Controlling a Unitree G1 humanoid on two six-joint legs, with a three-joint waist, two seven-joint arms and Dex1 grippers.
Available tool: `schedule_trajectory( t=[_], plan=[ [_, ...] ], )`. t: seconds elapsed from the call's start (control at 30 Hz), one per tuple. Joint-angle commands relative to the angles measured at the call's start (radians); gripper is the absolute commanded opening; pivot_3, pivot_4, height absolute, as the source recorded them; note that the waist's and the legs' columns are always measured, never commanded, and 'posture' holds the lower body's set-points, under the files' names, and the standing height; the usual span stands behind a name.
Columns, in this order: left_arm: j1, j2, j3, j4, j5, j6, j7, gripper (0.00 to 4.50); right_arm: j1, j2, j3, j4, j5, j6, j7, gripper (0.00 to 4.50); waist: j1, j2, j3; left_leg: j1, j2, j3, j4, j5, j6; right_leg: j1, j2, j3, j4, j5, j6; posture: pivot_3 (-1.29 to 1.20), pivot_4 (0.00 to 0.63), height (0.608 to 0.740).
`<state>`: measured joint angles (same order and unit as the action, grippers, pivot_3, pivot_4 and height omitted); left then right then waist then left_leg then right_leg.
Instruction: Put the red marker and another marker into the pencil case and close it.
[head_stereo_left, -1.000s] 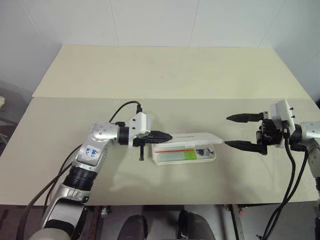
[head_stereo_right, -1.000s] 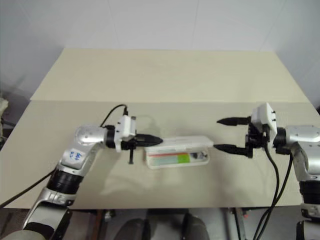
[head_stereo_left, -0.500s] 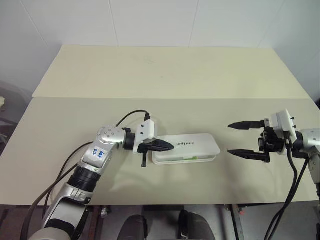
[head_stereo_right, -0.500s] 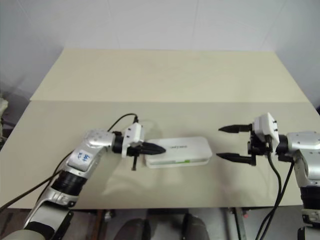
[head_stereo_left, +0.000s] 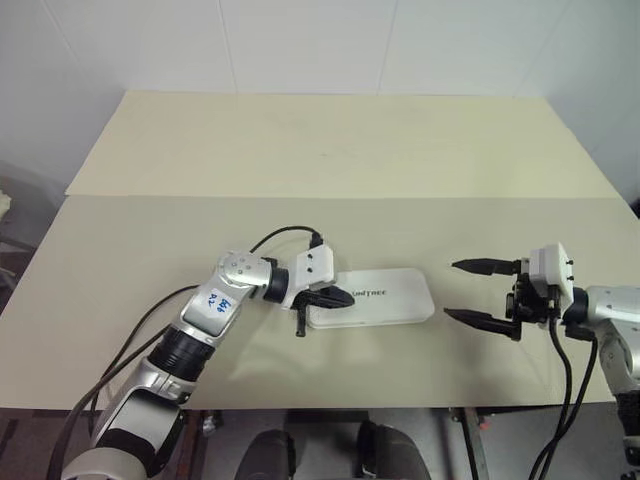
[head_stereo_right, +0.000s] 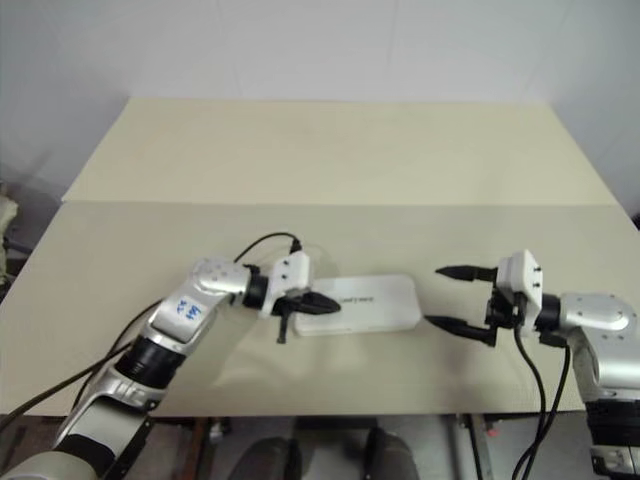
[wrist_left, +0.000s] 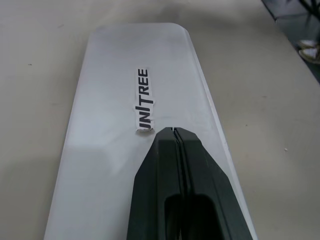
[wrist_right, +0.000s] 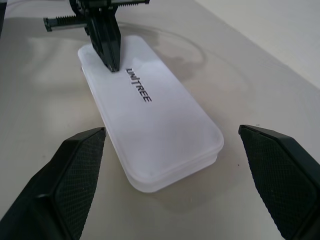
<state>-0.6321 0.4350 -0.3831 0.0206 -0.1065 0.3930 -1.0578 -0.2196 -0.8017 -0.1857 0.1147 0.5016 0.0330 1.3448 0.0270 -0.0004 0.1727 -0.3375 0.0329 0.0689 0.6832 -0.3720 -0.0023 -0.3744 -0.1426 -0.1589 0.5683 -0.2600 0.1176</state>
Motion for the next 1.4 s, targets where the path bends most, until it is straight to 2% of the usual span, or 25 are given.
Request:
schedule_trajectory(
  t=[0.03, 0.3, 0.47, 0.67, 0.83, 1.0, 1.17, 1.27, 1.37, 1.4],
  plan=[
    [0.0, 0.013, -0.05, -0.023, 0.046, 0.067, 0.004, 0.03, -0.003, 0.014, -0.036, -0.041, 0.032, 0.0, -0.02, 4.5, 0.0, -0.001, 0.0, 0.0, 0.0, 0.0, 0.0, 0.0, 0.0, 0.0, 0.0, 0.0, 0.0, 0.0, 0.0, 0.0, 0.15, 0.74],
    [-0.001, 0.022, -0.033, -0.069, 0.022, 0.129, 0.017, 0.03, -0.01, 0.104, -0.011, -0.011, 0.04, -0.072, 0.009, 4.5, 0.0, -0.001, -0.001, 0.001, 0.0, -0.001, 0.0, 0.0, 0.0, 0.001, 0.0, 0.0, 0.001, 0.0, 0.0, 0.0, 0.15, 0.74],
    [-0.002, 0.039, 0.007, -0.085, 0.011, 0.17, 0.039, 0.03, -0.026, 0.116, 0.008, 0.022, 0.036, -0.066, 0.038, 4.5, -0.001, -0.001, -0.001, 0.001, 0.0, 0.0, 0.0, 0.0, 0.0, 0.001, 0.0, 0.0, 0.001, 0.0, 0.0, 0.0, 0.15, 0.74],
    [0.014, 0.035, 0.186, -0.153, -0.094, 0.245, 0.104, 0.03, -0.081, 0.102, -0.017, 0.134, 0.008, -0.105, 0.028, 4.5, -0.003, -0.002, -0.001, 0.001, 0.0, -0.001, 0.0, 0.001, 0.0, 0.0, 0.0, 0.001, 0.001, 0.0, 0.0, 0.0, 0.15, 0.74],
    [0.138, 0.107, 0.344, -0.256, -0.208, 0.14, 0.041, 0.03, -0.1, 0.057, -0.052, 0.203, -0.003, -0.128, 0.032, 4.5, -0.004, -0.001, -0.001, 0.0, 0.0, -0.001, -0.001, 0.001, 0.0, -0.001, 0.0, 0.0, 0.002, 0.0, 0.0, 0.0, 0.15, 0.74],
    [0.293, 0.171, 0.452, -0.288, -0.257, 0.015, 0.004, 0.03, -0.102, 0.012, -0.084, 0.259, -0.011, -0.146, 0.032, 4.5, -0.002, -0.001, -0.001, 0.0, 0.0, -0.001, -0.001, 0.0, 0.0, -0.001, -0.001, 0.0, 0.001, 0.0, 0.0, 0.0, 0.15, 0.74],
    [0.412, 0.201, 0.54, -0.317, -0.325, -0.034, -0.014, 0.03, -0.08, -0.037, -0.124, 0.277, -0.017, -0.139, 0.016, 4.5, -0.002, -0.001, -0.001, 0.0, 0.0, -0.001, -0.001, 0.0, 0.0, -0.001, -0.001, 0.001, 0.0, 0.0, 0.0, 0.0, 0.15, 0.74],
    [0.432, 0.198, 0.541, -0.335, -0.355, -0.018, -0.002, 0.03, -0.07, -0.067, -0.142, 0.3, -0.019, -0.139, 0.033, 4.5, -0.002, -0.001, -0.001, 0.0, 0.0, -0.001, -0.001, 0.0, 0.0, 0.0, -0.001, 0.001, 0.001, 0.0, 0.0, 0.0, 0.15, 0.74],
    [0.427, 0.197, 0.547, -0.345, -0.39, -0.009, 0.001, 0.61, -0.062, -0.099, -0.156, 0.334, -0.027, -0.15, 0.046, 4.5, -0.003, -0.001, -0.001, 0.001, 0.0, -0.001, -0.001, 0.0, 0.0, 0.0, -0.001, 0.001, 0.001, 0.0, 0.0, 0.0, 0.15, 0.74],
    [0.42, 0.198, 0.544, -0.345, -0.394, -0.013, 0.001, 0.96, -0.064, -0.109, -0.157, 0.351, -0.029, -0.155, 0.054, 4.5, -0.003, -0.001, -0.001, 0.001, 0.0, -0.001, -0.001, 0.0, 0.0, 0.0, -0.001, 0.001, 0.002, 0.0, 0.0, 0.0, 0.15, 0.74]
  ],
)
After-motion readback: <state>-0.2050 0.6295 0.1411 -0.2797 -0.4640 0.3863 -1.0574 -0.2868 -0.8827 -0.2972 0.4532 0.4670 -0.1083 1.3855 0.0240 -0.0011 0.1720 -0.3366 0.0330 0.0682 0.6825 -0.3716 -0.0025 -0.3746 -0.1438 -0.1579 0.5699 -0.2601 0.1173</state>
